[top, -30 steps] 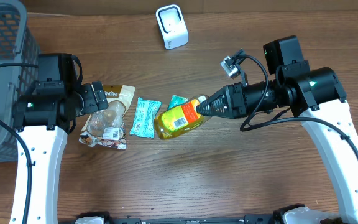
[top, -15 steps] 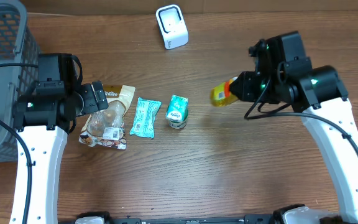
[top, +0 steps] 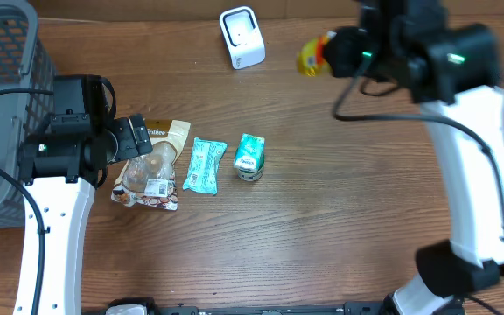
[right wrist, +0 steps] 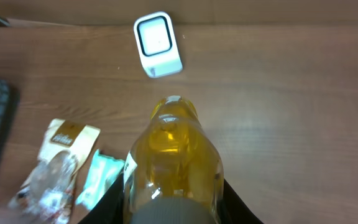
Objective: Scan the item barcode
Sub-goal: 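Hold the yellow bottle in front of the white scanner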
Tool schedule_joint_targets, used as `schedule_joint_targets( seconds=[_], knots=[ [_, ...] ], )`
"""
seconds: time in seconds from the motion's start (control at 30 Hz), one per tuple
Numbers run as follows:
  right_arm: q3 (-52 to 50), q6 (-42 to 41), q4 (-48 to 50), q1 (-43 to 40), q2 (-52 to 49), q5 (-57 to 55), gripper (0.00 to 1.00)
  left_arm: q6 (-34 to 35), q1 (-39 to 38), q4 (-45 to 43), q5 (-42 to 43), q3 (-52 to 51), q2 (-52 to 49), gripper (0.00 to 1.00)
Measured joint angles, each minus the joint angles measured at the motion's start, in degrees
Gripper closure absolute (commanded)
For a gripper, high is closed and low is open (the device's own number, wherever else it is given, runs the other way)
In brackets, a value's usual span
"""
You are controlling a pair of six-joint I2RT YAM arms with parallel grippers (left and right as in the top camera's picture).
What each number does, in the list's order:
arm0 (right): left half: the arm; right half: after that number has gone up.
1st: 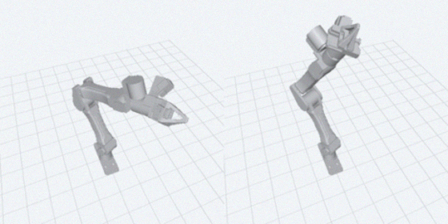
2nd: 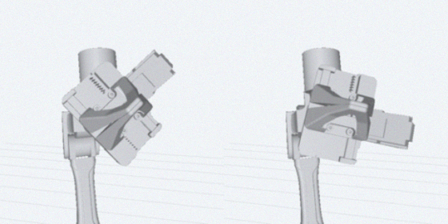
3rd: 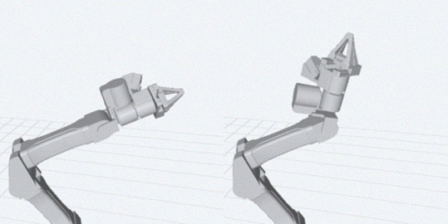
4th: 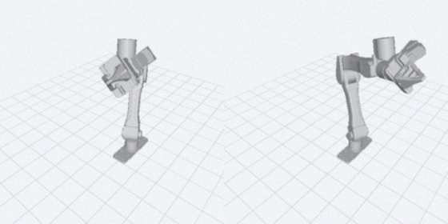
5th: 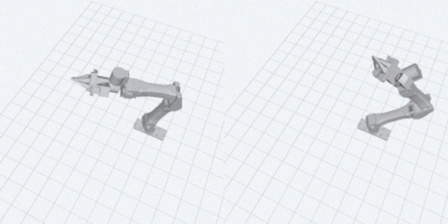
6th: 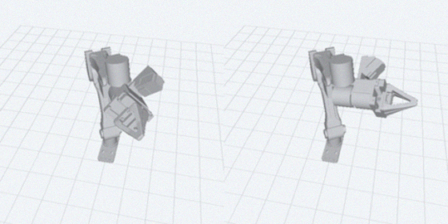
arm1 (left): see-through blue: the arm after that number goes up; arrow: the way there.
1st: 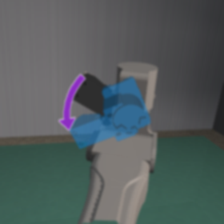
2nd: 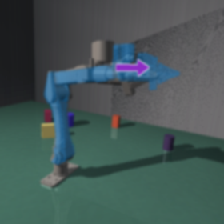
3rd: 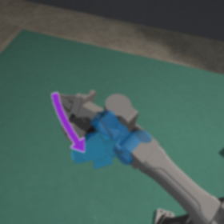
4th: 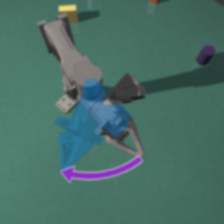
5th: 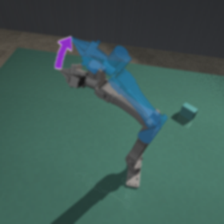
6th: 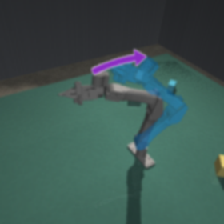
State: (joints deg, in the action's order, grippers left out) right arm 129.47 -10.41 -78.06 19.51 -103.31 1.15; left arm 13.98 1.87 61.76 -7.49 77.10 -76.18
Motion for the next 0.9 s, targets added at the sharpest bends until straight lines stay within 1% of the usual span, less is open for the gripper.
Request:
schedule_joint_targets(
  seconds=[0.2,0.4,0.53,0.6,0.63,0.8,0.9],
  knots=[
    [0.0,4.4,7.6,7.7,-7.8,-9.5,0.94,0.0,0.0,0.0,0.0,0.0,0.0,0.00],
    [0.0,11.2,15.5,14.0,-13.3,-21.6,0.94,0.0,0.0,0.0,0.0,0.0,0.0,0.00],
    [0.0,19.9,23.3,16.0,-17.4,-28.0,0.94,0.0,0.0,0.0,0.0,0.0,0.0,0.00],
    [0.0,26.1,29.5,16.7,-20.4,-31.2,0.94,0.0,0.0,0.0,0.0,0.0,0.0,0.01],
    [0.0,26.9,30.2,16.8,-20.9,-31.7,0.94,0.0,0.0,0.0,0.0,0.0,0.0,0.01],
    [0.0,38.8,41.0,17.1,-27.2,-34.3,0.94,0.0,0.0,0.0,0.0,0.0,0.0,0.00],
    [0.0,43.4,46.5,17.1,-30.4,-35.0,0.94,0.0,0.0,0.0,0.0,0.0,0.0,0.00]
  ],
)
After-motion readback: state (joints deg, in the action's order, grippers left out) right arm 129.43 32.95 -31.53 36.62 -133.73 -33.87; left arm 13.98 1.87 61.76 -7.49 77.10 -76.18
